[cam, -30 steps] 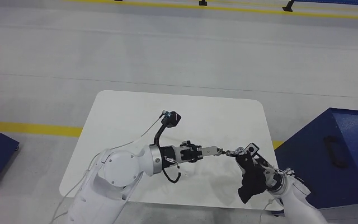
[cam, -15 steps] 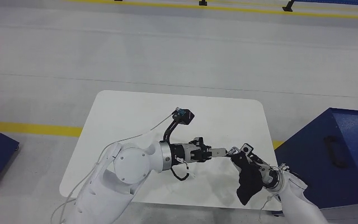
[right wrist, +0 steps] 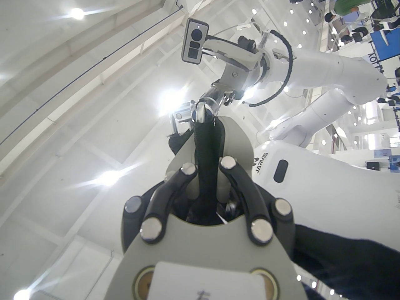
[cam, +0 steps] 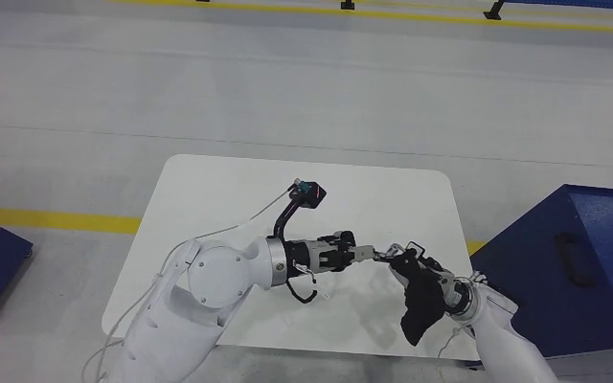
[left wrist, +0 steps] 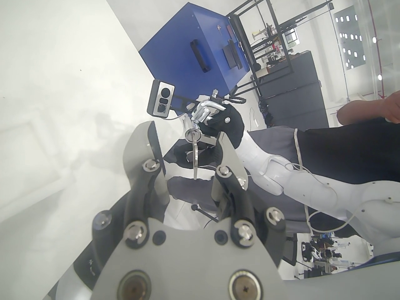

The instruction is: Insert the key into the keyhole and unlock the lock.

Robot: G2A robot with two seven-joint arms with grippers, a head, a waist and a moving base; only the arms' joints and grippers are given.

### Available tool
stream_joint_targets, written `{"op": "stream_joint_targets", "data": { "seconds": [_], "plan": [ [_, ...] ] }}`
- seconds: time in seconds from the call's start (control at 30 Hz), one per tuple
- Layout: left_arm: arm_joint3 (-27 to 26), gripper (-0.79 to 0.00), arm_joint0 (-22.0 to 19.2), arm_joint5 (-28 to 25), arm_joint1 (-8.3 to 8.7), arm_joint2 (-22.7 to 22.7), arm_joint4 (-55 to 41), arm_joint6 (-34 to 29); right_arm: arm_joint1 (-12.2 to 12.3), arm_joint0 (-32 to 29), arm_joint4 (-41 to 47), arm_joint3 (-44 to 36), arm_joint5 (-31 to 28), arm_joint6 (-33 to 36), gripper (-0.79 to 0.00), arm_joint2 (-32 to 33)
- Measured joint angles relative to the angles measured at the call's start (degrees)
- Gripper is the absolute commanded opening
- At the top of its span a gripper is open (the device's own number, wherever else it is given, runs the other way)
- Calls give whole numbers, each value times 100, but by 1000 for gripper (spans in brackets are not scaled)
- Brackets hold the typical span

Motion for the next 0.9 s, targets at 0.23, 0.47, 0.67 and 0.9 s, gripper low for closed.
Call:
{"op": "stream_joint_targets", "data": {
  "seconds": [0.23, 0.47, 0.67, 0.9],
  "plan": [
    [33, -785, -59, -16, 18, 11, 8, -45, 6, 102, 119, 80, 116, -65, -785, -86],
    [8, -785, -76, -19, 33, 42, -32, -81, 56, 141, 179, 88, 129, -78, -785, -135],
    [19, -785, -133, -131, 53, 71, 33, -158, 112, 128, 275, 45, 193, -143, -785, -252],
    [-29, -785, -188, -518, 113, 97, 371, -457, 214, 137, 596, -35, 352, -301, -785, -470]
  ]
}}
